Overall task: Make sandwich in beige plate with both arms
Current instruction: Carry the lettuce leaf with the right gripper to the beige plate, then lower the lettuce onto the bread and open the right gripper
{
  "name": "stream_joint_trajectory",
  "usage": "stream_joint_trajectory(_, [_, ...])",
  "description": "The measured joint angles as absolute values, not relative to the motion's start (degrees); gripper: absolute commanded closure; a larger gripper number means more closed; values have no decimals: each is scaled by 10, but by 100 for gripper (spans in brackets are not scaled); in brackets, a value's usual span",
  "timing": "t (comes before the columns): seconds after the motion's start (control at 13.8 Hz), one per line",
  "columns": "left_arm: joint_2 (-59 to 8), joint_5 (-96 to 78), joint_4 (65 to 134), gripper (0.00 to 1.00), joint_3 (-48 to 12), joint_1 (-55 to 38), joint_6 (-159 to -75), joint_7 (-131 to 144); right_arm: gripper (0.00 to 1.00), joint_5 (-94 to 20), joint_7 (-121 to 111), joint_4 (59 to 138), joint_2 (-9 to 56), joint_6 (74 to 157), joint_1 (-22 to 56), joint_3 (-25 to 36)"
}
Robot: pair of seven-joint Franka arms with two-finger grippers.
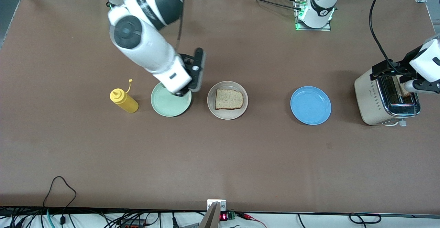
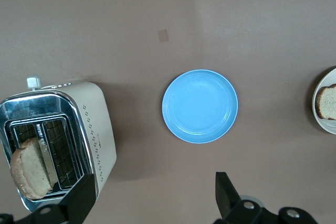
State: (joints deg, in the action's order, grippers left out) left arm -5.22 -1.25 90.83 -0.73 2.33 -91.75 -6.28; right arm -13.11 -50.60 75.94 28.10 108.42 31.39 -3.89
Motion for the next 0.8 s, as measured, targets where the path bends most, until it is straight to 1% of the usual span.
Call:
stream_joint_trajectory(0.44, [-53, -12, 908, 0, -7, 27, -910, -63, 100, -137, -468, 757, 368, 1215, 373, -39])
stream_joint_trajectory(0.8, [-53, -13, 908, 0, -7, 23, -909, -63, 100, -137, -464, 757, 430, 1310, 385, -38])
